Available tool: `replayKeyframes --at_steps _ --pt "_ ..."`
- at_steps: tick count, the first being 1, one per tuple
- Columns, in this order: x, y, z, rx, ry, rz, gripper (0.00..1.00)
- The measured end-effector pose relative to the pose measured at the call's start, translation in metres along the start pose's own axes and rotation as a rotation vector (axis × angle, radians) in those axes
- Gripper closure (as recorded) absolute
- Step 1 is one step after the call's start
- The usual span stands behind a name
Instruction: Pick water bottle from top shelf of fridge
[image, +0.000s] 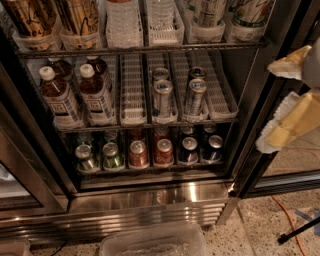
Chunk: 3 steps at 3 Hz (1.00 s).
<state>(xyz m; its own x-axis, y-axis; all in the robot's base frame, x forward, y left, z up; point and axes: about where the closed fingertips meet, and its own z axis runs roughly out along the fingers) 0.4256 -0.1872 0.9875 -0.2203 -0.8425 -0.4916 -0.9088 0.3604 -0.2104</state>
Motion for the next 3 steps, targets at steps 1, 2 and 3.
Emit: replayKeyframes --at_steps 1,2,3 --pt "-0.023 0.011 -0.001 0.013 -0.176 0.048 0.0" --pt "-0.049 0.018 0.001 0.041 -0.351 0.079 0.0" --pt "-0.088 0.025 -0.003 0.066 -0.521 0.084 0.0"
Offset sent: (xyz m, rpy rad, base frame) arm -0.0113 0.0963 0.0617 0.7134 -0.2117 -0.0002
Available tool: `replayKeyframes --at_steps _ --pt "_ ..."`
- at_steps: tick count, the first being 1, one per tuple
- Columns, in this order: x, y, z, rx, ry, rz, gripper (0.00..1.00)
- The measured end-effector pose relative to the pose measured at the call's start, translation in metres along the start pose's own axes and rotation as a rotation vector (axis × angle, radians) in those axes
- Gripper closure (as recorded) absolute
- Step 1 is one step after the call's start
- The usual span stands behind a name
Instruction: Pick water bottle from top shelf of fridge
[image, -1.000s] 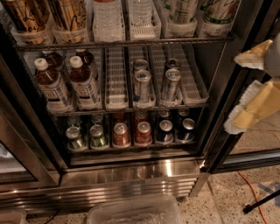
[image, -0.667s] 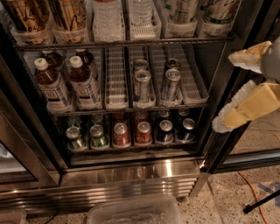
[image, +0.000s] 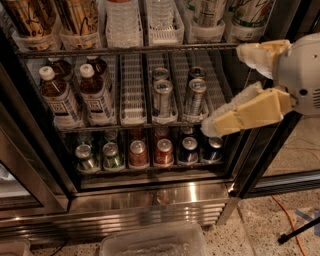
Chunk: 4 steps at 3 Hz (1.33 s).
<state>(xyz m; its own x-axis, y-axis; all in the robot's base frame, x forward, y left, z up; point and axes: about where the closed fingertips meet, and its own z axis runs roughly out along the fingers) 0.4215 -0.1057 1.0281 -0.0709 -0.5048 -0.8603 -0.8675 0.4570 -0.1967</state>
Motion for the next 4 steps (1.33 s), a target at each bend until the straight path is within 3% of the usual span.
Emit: replayKeyframes --at_steps 1,2,3,4 --pt "-0.03 0.006 0.019 0.015 -0.163 0.014 0.0" --pt "-0.054 0.011 0.018 0.003 -0.236 0.034 0.0" --pt "-0.054 0.011 0.018 0.003 -0.236 0.034 0.0" --pt "-0.043 0.001 0.035 0.034 -0.226 -0.006 0.0"
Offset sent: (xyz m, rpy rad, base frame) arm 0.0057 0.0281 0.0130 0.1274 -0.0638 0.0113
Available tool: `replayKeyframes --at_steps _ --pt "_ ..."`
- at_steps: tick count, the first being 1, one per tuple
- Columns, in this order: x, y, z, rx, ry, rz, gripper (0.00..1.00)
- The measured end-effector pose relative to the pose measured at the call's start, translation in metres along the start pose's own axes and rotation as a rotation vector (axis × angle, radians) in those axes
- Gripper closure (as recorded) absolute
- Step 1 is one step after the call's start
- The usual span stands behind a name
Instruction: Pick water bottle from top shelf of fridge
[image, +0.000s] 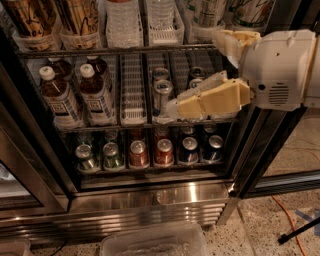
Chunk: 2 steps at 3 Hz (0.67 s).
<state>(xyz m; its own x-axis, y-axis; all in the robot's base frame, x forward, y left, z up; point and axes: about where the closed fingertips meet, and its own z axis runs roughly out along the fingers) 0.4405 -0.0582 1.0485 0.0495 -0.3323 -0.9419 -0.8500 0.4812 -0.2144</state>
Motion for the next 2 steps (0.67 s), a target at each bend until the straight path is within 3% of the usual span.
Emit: replayKeyframes --at_steps 2 --pt "0.042 -0.02 0.047 0.035 -0.002 -0.153 0.0"
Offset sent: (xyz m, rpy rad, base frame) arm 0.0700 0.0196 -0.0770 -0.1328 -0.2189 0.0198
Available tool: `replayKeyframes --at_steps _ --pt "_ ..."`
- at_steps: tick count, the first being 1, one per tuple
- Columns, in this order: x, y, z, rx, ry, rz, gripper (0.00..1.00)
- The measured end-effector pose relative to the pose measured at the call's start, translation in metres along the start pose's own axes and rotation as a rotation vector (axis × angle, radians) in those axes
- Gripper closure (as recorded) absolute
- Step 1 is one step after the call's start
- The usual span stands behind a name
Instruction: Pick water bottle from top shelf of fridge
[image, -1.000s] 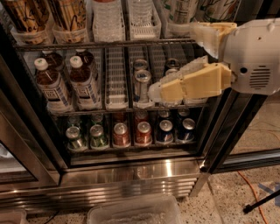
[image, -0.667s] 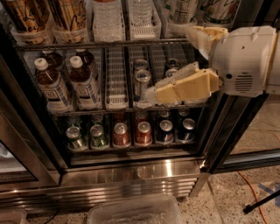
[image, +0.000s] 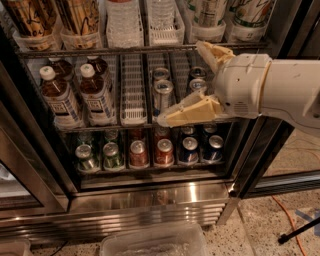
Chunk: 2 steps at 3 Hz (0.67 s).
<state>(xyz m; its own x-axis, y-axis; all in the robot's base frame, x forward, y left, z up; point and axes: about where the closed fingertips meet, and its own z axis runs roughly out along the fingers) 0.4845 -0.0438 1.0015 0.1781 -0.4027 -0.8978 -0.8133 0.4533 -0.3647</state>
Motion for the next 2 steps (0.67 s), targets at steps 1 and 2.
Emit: replayKeyframes --at_steps 1,2 --pt "0.0034 -0.0009 0.0139 0.029 -0.01 -0.061 0.0" --pt "0.0016 -0.0012 0.0149 0.033 -0.01 -0.077 0.0"
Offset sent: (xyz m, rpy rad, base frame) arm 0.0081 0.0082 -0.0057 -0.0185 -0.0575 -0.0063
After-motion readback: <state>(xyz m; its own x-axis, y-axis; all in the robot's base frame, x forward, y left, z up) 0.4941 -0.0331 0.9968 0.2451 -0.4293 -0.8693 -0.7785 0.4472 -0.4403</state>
